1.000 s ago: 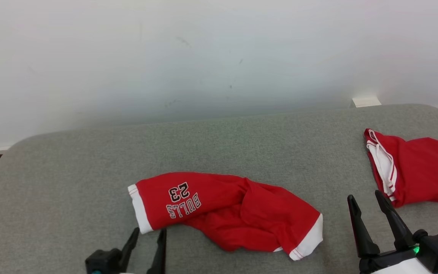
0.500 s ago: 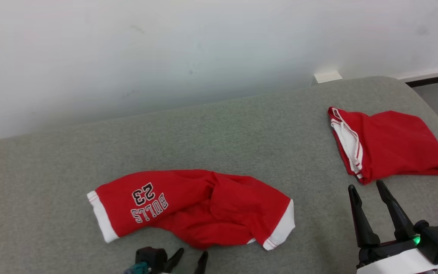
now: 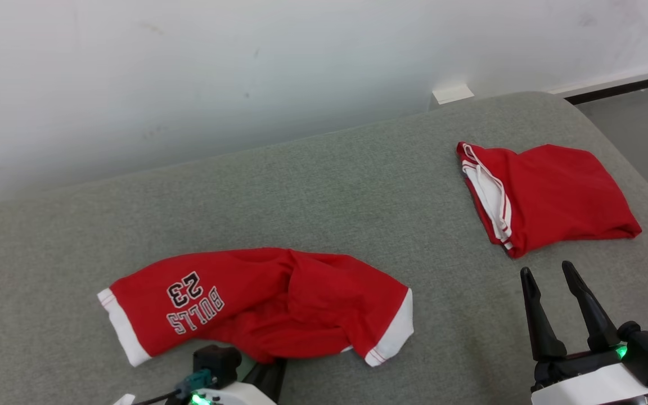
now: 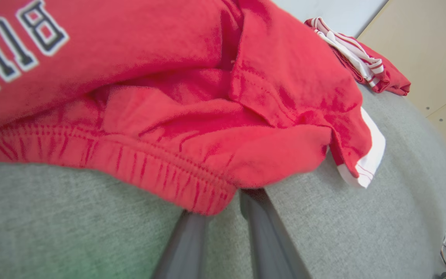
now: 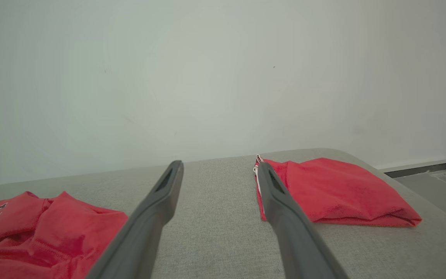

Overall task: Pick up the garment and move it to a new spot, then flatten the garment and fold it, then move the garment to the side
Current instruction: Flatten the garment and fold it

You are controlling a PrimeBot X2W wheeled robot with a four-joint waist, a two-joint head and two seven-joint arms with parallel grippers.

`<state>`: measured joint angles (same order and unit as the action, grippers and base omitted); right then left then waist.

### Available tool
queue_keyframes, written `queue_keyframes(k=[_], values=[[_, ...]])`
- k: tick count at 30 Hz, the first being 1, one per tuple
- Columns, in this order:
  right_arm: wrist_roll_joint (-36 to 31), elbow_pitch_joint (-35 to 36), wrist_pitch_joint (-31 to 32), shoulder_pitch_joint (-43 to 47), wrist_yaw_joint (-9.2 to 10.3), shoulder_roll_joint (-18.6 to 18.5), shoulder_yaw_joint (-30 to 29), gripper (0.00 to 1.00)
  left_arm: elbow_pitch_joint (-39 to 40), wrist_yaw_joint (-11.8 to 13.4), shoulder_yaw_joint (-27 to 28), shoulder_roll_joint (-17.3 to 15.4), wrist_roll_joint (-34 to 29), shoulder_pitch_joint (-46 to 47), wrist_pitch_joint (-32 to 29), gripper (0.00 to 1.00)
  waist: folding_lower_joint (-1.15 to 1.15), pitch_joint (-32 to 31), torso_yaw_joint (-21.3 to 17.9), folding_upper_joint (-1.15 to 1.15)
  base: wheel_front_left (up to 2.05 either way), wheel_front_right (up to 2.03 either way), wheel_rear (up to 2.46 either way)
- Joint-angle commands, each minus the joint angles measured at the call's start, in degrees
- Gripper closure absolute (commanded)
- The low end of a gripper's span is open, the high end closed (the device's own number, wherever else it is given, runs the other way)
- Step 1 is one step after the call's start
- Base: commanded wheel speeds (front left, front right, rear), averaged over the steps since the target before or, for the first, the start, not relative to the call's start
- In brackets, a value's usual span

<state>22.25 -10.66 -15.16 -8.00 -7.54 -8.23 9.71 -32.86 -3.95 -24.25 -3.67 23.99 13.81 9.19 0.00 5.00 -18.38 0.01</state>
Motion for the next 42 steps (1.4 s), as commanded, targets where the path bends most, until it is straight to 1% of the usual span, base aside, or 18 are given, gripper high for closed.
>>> queue_keyframes(k=[1,2,4,5,9,12,15,18,20,21,23,26,27,28,32,39,42], values=[[-0.3,-0.1,0.1,0.6,0.12,-0.1,-0.1,0.00,0.3,-0.3,-0.1,-0.2,0.5,0.4,0.8,1.00,0.00,-0.7,1.4,-0.01,0.00,0.00,0.00],[-0.3,-0.1,0.1,0.6,0.12,-0.1,-0.1,0.00,0.3,-0.3,-0.1,-0.2,0.5,0.4,0.8,1.00,0.00,-0.7,1.4,-0.01,0.00,0.00,0.00],[-0.4,-0.1,0.1,1.1,0.12,-0.4,-0.2,0.00,1.9,-0.8,-0.4,-0.5,0.8,0.3,1.6,1.00,0.00,-1.6,3.4,-0.01,0.00,0.00,0.00],[-0.4,-0.1,0.1,1.1,0.12,-0.4,-0.2,0.00,1.9,-0.8,-0.4,-0.5,0.8,0.3,1.6,1.00,0.00,-1.6,3.4,-0.01,0.00,0.00,0.00],[-0.7,-0.1,0.1,1.6,0.12,-0.8,-0.8,0.00,5.2,-1.4,-0.8,-2.2,1.1,0.0,0.1,1.00,0.00,-3.0,6.9,-0.01,0.00,0.00,0.00],[-0.6,-0.3,0.1,2.3,0.12,-1.1,-1.3,0.00,8.9,-1.7,-0.8,-4.4,1.7,-0.6,-2.8,1.00,0.00,-4.0,9.4,-0.01,0.00,0.00,0.00],[-0.5,-0.7,0.1,2.7,0.12,-1.3,-1.3,0.00,12.3,-1.7,-1.2,-7.2,2.4,-2.6,-8.8,1.00,0.00,-4.8,11.5,-0.01,0.00,0.00,0.00],[-0.3,-0.9,0.1,3.1,0.12,-1.0,-1.2,0.00,15.5,-0.7,-1.2,-10.7,2.5,-4.2,-15.0,1.00,0.00,-5.1,13.3,-0.01,0.00,0.00,0.00],[-0.3,-1.0,0.1,3.3,0.12,-0.8,-1.0,0.00,17.1,0.4,-0.8,-12.5,2.7,-5.8,-17.8,1.00,0.00,-5.2,14.1,-0.01,0.00,0.00,0.00],[-0.4,-1.1,0.1,3.3,0.12,-0.7,-1.0,0.00,17.8,1.1,-0.6,-13.4,2.4,-6.5,-18.7,1.00,0.00,-5.1,14.4,-0.01,0.00,0.00,0.00],[-0.4,-1.2,0.1,3.2,0.12,-0.5,-1.0,0.00,18.8,2.1,-0.1,-14.2,2.8,-7.9,-19.9,1.00,0.00,-5.0,14.9,-0.01,0.00,0.00,0.00],[-0.6,-1.4,0.1,3.1,0.12,-0.4,-1.2,0.00,19.4,3.1,0.7,-14.8,3.5,-9.5,-19.8,1.00,0.00,-4.8,15.5,-0.01,0.00,0.00,0.00],[-0.6,-1.4,0.1,3.0,0.12,-0.4,-1.3,0.00,19.3,3.2,0.9,-14.8,3.8,-9.9,-19.5,0.44,0.00,-4.8,15.6,-0.01,0.00,0.00,0.00],[-0.6,-1.5,0.1,3.0,0.12,-0.4,-1.3,0.00,19.1,3.4,1.0,-14.7,4.0,-10.3,-19.2,0.00,0.00,-4.7,15.8,-0.01,0.00,0.00,0.00],[-0.7,-1.7,0.1,2.9,0.12,-0.6,-1.3,0.00,19.5,4.4,1.9,-13.9,4.1,-10.7,-16.6,0.00,0.00,-4.8,16.2,-0.01,0.00,0.00,0.00],[-0.6,-1.5,0.1,2.8,0.12,-0.7,-0.8,0.00,21.7,8.1,5.2,-14.2,3.0,-11.8,-10.9,0.00,0.00,-5.0,16.4,-0.01,0.00,0.00,0.00],[-0.5,-1.3,0.1,3.0,0.12,-0.9,-0.8,0.00,22.8,9.9,6.8,-14.2,2.4,-12.0,-7.0,0.00,0.00,-5.0,16.5,-0.01,0.00,0.00,0.00]])
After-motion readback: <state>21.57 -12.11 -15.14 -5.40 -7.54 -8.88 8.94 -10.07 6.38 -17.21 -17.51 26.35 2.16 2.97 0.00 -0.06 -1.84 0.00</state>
